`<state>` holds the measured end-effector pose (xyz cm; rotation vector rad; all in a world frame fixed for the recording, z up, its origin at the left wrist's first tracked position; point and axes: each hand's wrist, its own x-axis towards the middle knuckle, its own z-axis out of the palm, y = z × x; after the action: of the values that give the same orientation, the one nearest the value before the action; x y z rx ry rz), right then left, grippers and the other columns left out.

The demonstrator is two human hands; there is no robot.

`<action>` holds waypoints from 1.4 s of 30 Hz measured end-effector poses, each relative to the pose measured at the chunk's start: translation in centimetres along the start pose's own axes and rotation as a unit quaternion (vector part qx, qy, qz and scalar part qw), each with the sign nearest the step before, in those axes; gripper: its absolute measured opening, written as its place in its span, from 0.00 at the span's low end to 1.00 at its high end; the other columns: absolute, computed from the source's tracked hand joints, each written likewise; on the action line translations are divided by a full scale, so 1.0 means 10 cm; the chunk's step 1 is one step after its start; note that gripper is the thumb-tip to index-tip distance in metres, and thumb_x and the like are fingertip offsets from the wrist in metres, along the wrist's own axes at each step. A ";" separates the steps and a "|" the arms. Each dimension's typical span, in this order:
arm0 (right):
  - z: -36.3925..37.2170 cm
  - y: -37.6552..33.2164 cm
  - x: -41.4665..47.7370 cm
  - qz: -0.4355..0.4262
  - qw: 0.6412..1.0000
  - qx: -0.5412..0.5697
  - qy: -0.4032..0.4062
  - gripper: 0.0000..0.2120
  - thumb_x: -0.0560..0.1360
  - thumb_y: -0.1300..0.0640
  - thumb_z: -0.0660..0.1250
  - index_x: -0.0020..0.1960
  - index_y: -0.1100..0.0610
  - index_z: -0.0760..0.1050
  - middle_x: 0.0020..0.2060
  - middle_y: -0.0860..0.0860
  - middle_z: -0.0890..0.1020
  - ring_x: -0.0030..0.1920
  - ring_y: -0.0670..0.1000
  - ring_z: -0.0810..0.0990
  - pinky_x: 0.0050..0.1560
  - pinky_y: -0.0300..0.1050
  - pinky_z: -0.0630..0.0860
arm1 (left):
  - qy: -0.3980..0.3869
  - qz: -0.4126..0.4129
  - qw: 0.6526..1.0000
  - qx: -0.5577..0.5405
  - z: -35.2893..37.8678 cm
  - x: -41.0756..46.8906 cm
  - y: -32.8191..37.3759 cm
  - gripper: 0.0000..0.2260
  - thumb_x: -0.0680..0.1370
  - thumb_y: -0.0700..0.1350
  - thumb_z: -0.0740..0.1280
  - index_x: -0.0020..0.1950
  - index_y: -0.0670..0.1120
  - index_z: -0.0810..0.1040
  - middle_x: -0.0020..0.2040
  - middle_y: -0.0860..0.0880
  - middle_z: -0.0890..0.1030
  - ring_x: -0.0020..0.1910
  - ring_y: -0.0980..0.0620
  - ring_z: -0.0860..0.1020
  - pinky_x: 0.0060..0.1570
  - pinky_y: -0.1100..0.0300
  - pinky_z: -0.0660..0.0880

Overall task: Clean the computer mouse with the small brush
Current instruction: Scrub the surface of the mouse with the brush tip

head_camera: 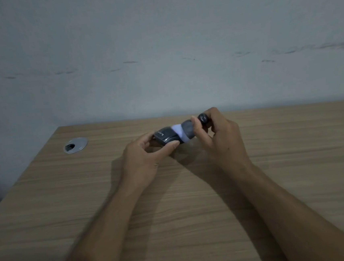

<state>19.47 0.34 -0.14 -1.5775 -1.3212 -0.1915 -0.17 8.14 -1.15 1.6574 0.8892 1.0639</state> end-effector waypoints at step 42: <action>-0.21 -0.04 0.24 0.037 0.998 -0.036 0.035 0.17 0.83 0.45 0.67 0.44 0.57 0.73 0.30 0.49 0.75 0.30 0.51 0.74 0.33 0.47 0.69 | -0.030 0.213 0.920 0.327 0.06 -0.03 -0.01 0.31 0.77 0.52 0.80 0.79 0.60 0.77 0.75 0.55 0.81 0.76 0.52 0.78 0.75 0.26 0.66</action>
<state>21.04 0.27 2.65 -1.6620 -1.2121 -0.2488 0.25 7.74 -1.42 2.5176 0.9226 1.0495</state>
